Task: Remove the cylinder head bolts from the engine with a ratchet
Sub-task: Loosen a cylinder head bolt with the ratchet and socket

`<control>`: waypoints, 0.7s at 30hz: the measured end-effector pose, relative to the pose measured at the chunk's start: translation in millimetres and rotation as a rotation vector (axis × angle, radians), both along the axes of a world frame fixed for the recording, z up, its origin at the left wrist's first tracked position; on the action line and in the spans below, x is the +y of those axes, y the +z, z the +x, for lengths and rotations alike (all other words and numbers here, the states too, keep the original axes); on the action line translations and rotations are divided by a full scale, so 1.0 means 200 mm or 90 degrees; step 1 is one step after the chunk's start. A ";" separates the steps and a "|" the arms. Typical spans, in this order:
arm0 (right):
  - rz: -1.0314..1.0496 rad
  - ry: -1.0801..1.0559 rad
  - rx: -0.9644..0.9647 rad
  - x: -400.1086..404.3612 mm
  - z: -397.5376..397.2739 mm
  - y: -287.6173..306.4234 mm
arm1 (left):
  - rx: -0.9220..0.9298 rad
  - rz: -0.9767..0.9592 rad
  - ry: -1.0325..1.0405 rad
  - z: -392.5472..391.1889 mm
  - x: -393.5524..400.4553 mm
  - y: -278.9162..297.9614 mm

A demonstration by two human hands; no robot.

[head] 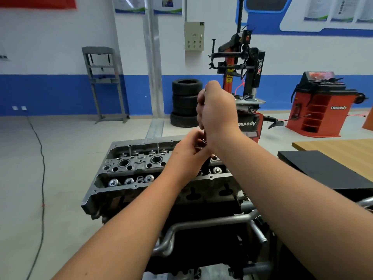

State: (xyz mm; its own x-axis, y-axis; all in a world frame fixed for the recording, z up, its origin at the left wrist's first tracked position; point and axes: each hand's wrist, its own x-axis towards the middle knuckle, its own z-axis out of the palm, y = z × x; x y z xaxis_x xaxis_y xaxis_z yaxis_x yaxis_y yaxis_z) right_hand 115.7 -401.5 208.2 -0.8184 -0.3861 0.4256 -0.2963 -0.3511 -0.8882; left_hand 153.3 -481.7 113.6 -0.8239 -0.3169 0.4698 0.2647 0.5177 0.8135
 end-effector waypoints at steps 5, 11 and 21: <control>0.073 0.215 -0.082 0.08 -0.06 0.06 | -0.014 0.024 -0.044 0.02 0.00 0.00; 0.023 -0.064 0.068 0.02 0.06 0.00 | 0.013 -0.068 0.020 0.02 0.01 0.00; 0.046 0.171 -0.059 0.12 -0.05 0.07 | -0.027 -0.017 -0.040 0.01 0.00 -0.01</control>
State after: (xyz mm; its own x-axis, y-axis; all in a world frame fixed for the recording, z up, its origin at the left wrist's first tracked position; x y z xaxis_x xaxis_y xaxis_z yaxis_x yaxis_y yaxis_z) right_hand 106.0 -377.9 222.2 -0.7164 -0.6213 0.3176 -0.1178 -0.3409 -0.9327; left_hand 154.6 -482.0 111.5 -0.8610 -0.2511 0.4422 0.2640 0.5226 0.8107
